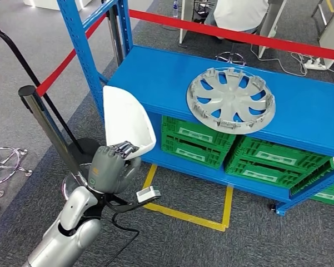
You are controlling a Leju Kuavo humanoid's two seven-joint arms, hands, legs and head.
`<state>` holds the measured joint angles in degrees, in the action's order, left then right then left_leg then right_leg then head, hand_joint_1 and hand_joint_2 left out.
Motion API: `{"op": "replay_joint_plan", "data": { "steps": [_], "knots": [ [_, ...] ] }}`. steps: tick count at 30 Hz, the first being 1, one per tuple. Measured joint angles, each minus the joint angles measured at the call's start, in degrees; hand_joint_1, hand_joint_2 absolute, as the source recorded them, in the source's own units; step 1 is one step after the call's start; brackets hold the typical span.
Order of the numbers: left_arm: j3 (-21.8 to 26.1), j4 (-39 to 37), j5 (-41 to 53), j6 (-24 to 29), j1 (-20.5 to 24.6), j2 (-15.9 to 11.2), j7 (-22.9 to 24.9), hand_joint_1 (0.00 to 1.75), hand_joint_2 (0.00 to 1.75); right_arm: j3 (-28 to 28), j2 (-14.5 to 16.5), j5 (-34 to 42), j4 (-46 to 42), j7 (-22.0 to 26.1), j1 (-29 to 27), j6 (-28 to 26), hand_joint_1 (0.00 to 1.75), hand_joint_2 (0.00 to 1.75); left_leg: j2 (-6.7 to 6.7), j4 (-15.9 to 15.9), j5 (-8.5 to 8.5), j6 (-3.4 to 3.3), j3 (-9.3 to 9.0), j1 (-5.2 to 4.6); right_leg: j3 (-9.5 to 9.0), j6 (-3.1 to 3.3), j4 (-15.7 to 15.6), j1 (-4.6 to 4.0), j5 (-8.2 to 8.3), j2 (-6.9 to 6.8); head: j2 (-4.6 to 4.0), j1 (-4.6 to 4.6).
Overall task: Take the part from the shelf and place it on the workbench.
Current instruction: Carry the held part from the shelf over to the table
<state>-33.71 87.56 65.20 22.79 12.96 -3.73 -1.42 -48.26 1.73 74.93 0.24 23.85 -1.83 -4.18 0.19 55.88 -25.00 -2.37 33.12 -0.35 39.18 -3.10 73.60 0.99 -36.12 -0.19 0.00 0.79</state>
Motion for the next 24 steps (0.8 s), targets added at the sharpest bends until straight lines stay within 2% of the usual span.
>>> {"op": "replay_joint_plan", "data": {
  "steps": [1,2,3,4,5,6,7,8,9,10,11,13,14,15,16,17,18,19,20,21,22,24],
  "knots": [
    [0.1,-0.2,-0.8,0.3,0.4,-0.7,-0.4,1.75,1.75,0.0,0.1,0.0,0.0,0.0,0.1,-0.2,0.0,0.0,0.0,0.0,0.69,0.07,0.9,-0.13,-1.01,0.11,0.2,-0.01,1.22,0.0,0.0,0.01],
    [0.2,-0.3,-1.3,0.5,0.8,-1.2,-0.6,1.75,1.75,0.0,0.2,-0.1,0.0,0.0,0.1,-0.4,0.0,0.0,0.0,0.1,1.33,0.18,1.71,-0.24,-3.07,0.29,-1.6,-0.05,3.02,0.0,0.0,0.02],
    [0.3,-0.4,-1.5,0.6,1.1,-1.6,-0.8,1.75,1.75,0.0,0.3,-0.1,0.0,0.0,0.2,-0.5,0.0,0.0,-0.01,0.2,1.94,0.31,2.35,-0.31,-6.05,0.55,-5.2,-0.12,4.41,0.04,0.0,0.02],
    [0.4,-0.5,-1.7,0.8,1.3,-2.0,-0.9,1.75,1.75,0.0,0.4,-0.1,0.0,0.0,0.3,-0.6,0.0,0.0,-0.03,0.3,2.49,0.52,2.91,-0.41,-9.6,0.83,-9.9,-0.27,4.87,0.07,0.0,-0.01],
    [0.4,-0.6,-1.8,0.9,1.5,-2.3,-0.9,1.75,1.75,0.0,0.5,-0.1,0.0,0.0,0.5,-0.7,0.0,0.0,-0.03,0.4,3.11,0.77,3.37,-0.5,-12.63,1.15,-14.3,-0.4,4.5,0.1,0.0,0.01],
    [0.4,-0.6,-1.9,1.0,1.7,-2.6,-1.0,1.75,1.75,0.0,0.6,-0.2,0.0,0.0,0.7,-0.7,0.0,0.0,-0.01,0.5,3.74,1.04,3.69,-0.52,-14.5,1.44,-17.4,-0.56,3.84,0.16,0.0,0.01],
    [0.4,-0.6,-1.9,1.1,1.7,-2.9,-1.0,1.75,1.75,0.0,0.7,-0.2,0.0,0.0,0.7,-0.7,0.0,0.0,0.02,0.5,4.33,1.36,3.93,-0.5,-15.24,1.72,-19.1,-0.72,3.37,0.19,0.0,0.01],
    [0.4,-0.6,-1.9,1.2,1.8,-3.1,-1.0,1.75,1.75,0.0,0.9,-0.3,0.0,0.0,0.7,-0.8,0.0,0.0,0.02,0.4,4.92,1.68,4.09,-0.43,-14.88,2.07,-19.5,-0.75,3.46,0.17,0.0,0.02],
    [0.4,-0.6,-2.0,1.2,1.8,-3.4,-1.0,1.75,1.75,0.0,1.0,-0.3,0.0,0.0,0.7,-1.0,0.0,0.0,-0.02,0.5,4.71,2.05,4.31,-0.31,-14.27,2.53,-19.4,-0.75,3.96,0.07,0.0,0.02],
    [0.4,-0.6,-2.0,1.2,1.7,-3.7,-1.0,1.75,1.75,0.0,1.1,-0.3,0.0,0.0,0.7,-1.1,0.0,0.0,-0.08,1.4,3.42,2.44,4.65,-0.2,-13.76,3.08,-19.4,-0.69,4.54,-0.08,0.0,0.05],
    [0.4,-0.6,-2.1,1.2,1.7,-4.0,-1.0,1.75,1.75,0.0,1.3,-0.3,0.0,0.0,0.7,-1.3,0.0,0.0,-0.14,3.3,0.99,2.81,5.21,-0.09,-13.12,3.53,-19.5,-0.6,5.24,-0.25,0.0,0.12],
    [0.4,-0.7,-2.1,1.3,1.6,-4.4,-1.1,1.75,1.75,0.0,1.5,-0.4,0.0,0.0,0.7,-1.5,0.0,0.0,-0.17,10.0,-5.34,3.41,6.57,0.22,-11.74,3.99,-19.4,-0.61,6.61,-0.44,0.0,0.23],
    [0.4,-0.7,-2.1,1.3,1.6,-4.7,-1.2,1.75,1.75,0.0,1.6,-0.4,0.0,0.0,0.7,-1.6,0.0,0.0,-0.17,13.7,-7.38,3.62,7.05,0.35,-10.95,3.97,-19.2,-0.64,7.28,-0.49,0.0,0.26],
    [0.4,-0.7,-2.1,1.4,1.6,-4.8,-1.3,1.75,1.75,0.0,1.7,-0.4,0.0,0.0,0.7,-1.7,0.0,0.0,-0.17,16.4,-7.85,3.75,7.06,0.45,-10.04,3.92,-19.0,-0.66,7.95,-0.52,0.0,0.25],
    [0.4,-0.7,-2.1,1.4,1.6,-4.9,-1.4,1.75,1.75,0.0,1.8,-0.4,0.0,0.0,0.7,-1.8,0.0,0.0,-0.17,17.5,-7.02,3.81,6.36,0.54,-9.03,3.84,-18.7,-0.67,8.57,-0.54,0.0,0.25],
    [0.4,-0.7,-2.1,1.4,1.5,-5.0,-1.5,1.75,1.75,0.0,1.9,-0.4,0.0,0.0,0.8,-1.9,0.0,0.0,-0.16,16.7,-5.41,3.79,4.74,0.59,-7.9,3.73,-18.3,-0.67,9.12,-0.55,0.0,0.25],
    [0.4,-0.7,-2.1,1.4,1.6,-5.0,-1.5,1.75,1.75,0.0,2.0,-0.4,0.0,0.0,0.8,-1.9,0.0,0.0,-0.17,14.0,-3.91,3.66,2.18,0.62,-6.89,3.56,-17.8,-0.66,9.61,-0.55,0.0,0.26],
    [0.4,-0.7,-2.1,1.5,1.6,-5.1,-1.6,1.75,1.75,0.0,2.1,-0.4,0.0,0.0,0.8,-2.0,0.0,0.0,-0.19,10.0,-3.43,3.44,-0.98,0.6,-6.07,3.34,-17.4,-0.73,9.98,-0.53,0.0,0.27],
    [0.4,-0.7,-2.1,1.5,1.7,-5.1,-1.6,1.75,1.75,0.0,2.3,-0.5,0.0,0.0,0.8,-2.0,0.0,0.0,-0.21,5.8,-3.77,3.16,-3.92,0.54,-5.47,3.08,-17.0,-0.8,10.33,-0.51,0.0,0.24],
    [0.4,-0.7,-2.1,1.6,1.8,-5.2,-1.6,1.75,1.75,0.0,2.3,-0.5,0.0,0.0,0.8,-2.0,0.0,0.0,-0.24,2.6,-4.52,2.89,-5.97,0.45,-5.04,2.75,-16.7,-0.85,10.73,-0.5,0.0,0.22],
    [0.4,-0.7,-2.1,1.7,1.8,-5.2,-1.6,1.75,1.75,0.0,2.4,-0.5,0.0,0.0,0.8,-2.0,0.0,0.0,-0.27,0.7,-5.25,2.69,-6.92,0.33,-4.64,2.4,-16.6,-0.89,11.2,-0.51,0.0,0.2],
    [0.4,-0.7,-2.1,1.7,1.8,-5.3,-1.7,1.75,1.75,0.0,2.4,-0.5,0.0,-0.1,0.7,-2.1,0.0,0.0,-0.17,-0.1,-5.0,2.05,-6.29,0.33,-3.84,1.65,-16.4,-0.83,11.87,-0.47,-0.01,0.19]
  ]
}}
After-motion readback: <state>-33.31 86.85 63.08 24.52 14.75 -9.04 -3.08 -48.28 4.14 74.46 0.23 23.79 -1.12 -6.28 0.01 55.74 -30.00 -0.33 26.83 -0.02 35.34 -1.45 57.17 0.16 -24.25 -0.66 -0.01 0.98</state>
